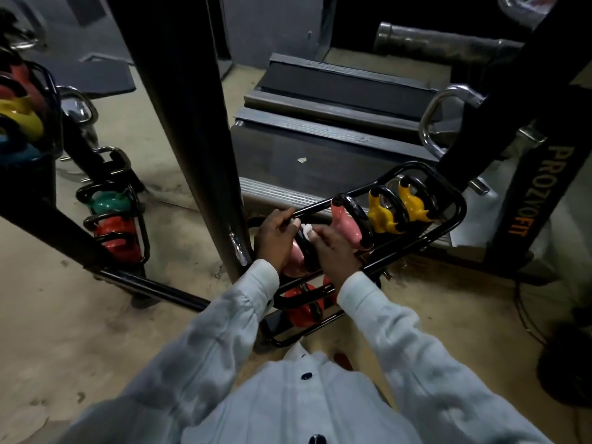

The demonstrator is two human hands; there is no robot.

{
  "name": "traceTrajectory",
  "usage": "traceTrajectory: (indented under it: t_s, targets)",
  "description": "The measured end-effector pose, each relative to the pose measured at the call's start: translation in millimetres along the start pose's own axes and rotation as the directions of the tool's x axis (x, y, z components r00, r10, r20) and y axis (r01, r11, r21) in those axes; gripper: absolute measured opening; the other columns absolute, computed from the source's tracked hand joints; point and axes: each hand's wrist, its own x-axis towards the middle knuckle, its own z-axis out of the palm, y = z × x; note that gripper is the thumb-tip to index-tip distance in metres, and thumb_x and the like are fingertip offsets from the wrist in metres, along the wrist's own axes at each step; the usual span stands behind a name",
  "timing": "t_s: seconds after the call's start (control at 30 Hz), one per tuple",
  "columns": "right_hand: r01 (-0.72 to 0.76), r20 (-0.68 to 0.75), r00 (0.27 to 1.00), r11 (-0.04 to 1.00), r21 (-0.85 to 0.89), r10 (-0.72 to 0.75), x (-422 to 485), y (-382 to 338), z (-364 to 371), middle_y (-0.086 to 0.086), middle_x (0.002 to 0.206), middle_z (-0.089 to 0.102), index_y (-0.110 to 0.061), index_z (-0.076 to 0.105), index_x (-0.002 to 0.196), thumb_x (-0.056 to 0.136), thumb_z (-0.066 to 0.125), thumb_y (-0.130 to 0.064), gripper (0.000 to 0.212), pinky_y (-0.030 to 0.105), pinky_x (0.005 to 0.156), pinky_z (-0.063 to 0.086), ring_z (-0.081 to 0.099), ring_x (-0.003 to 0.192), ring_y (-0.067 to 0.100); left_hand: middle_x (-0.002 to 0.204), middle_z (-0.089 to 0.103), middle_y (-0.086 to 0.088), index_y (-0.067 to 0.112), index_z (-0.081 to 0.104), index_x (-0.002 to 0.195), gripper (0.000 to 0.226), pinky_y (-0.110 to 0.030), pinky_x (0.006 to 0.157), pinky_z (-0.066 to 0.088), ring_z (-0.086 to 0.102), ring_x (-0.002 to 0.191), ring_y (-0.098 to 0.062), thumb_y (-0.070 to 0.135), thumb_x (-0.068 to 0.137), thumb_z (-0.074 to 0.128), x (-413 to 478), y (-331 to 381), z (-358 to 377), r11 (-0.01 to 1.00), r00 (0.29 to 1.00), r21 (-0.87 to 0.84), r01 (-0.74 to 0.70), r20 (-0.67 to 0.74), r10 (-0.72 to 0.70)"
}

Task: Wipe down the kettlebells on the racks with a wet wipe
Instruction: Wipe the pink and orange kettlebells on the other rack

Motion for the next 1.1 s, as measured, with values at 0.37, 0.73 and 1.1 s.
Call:
traceTrajectory:
  t_s: [0.37,0.73,1.1]
  targets:
    - [-0.007,0.163,0.986,0.988,-0.157,0.033,-0.9,6.9,-31.2,-0.003,0.09,0.068,-0.011,0.071,0.095,0.093,0.058,-0.007,0.014,0.015,0.078,0.046,0.061,0.083,0.004,0.139,0.051,-0.013,0.011,0.066,0.122,0.033,-0.025,0.11,0.034,0.048,0.131,-0.018,0.013,0.089,0.067,3.5,-5.6,1.8,0.992,0.998,0.119,-0.043,-0.042,0.048]
    - [0.471,0.067,0.641,0.323,-0.821,-0.765,-7.7,25.2,9.5,0.007,0.092,0.056,-0.02,0.066,0.076,0.069,0.076,-0.019,0.012,0.041,0.082,0.038,0.049,0.093,0.028,0.115,0.066,-0.009,0.011,0.07,0.114,0.032,-0.036,0.097,0.051,0.065,0.106,-0.02,0.012,0.082,0.071,9.0,-7.0,3.2,0.999,0.999,-0.025,-0.03,-0.021,0.029]
    - [0.305,-0.111,0.823,0.599,-0.741,-0.557,-46.3,59.7,-6.2,-0.002,0.093,0.067,-0.022,0.068,0.087,0.079,0.066,-0.028,0.01,0.044,0.083,0.042,0.06,0.091,0.027,0.114,0.066,-0.008,0.004,0.068,0.115,0.031,-0.025,0.095,0.048,0.063,0.103,-0.015,0.004,0.084,0.069,5.1,0.3,1.2,0.999,0.998,0.007,-0.051,-0.042,0.051]
